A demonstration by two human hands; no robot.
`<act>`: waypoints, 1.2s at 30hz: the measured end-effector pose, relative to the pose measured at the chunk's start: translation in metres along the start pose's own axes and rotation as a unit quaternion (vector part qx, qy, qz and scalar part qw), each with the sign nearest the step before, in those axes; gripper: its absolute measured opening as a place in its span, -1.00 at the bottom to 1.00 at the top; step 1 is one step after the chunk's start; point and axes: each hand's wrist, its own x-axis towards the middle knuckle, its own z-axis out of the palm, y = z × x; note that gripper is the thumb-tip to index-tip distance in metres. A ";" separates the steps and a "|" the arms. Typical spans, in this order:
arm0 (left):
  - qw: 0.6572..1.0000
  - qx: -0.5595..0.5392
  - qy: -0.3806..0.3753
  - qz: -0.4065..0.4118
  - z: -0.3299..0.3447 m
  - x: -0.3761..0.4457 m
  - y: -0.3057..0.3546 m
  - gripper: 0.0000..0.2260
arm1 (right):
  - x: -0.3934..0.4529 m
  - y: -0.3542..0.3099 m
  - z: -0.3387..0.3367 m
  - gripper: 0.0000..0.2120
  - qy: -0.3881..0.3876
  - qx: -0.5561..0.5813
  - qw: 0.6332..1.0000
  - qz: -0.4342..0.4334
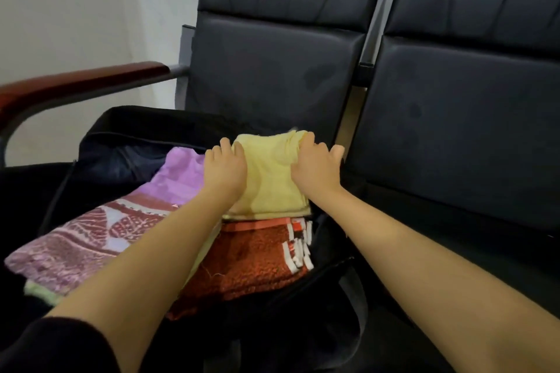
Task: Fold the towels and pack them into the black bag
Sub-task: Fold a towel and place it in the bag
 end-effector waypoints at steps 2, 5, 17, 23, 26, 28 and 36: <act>1.000 0.011 -0.004 0.009 0.013 0.002 0.003 -0.65 | 0.003 -0.001 0.010 -0.62 -0.004 -0.025 1.000 0.000; 0.987 -0.137 -0.064 0.058 0.028 0.006 0.017 -0.66 | 0.009 0.002 0.018 -0.62 0.015 -0.009 1.000 0.000; 0.954 -0.241 -0.175 0.030 0.050 -0.004 0.030 -0.41 | 0.029 0.002 0.040 -0.45 0.056 0.083 0.992 -0.083; 0.954 -0.217 -0.202 0.049 0.046 -0.003 0.030 -0.46 | 0.026 0.018 0.061 -0.41 0.194 -0.047 0.978 -0.055; 0.954 -0.197 -0.223 0.048 0.044 -0.002 0.030 -0.45 | 0.025 0.018 0.060 -0.45 0.191 -0.056 0.978 -0.059; 0.955 -0.184 -0.228 0.045 0.040 -0.001 0.030 -0.45 | 0.027 0.018 0.051 -0.52 0.124 -0.056 0.990 -0.028; 0.970 -0.231 -0.076 -0.015 -0.009 -0.004 0.042 -0.61 | 0.017 0.025 0.009 -0.73 0.077 -0.016 0.995 -0.063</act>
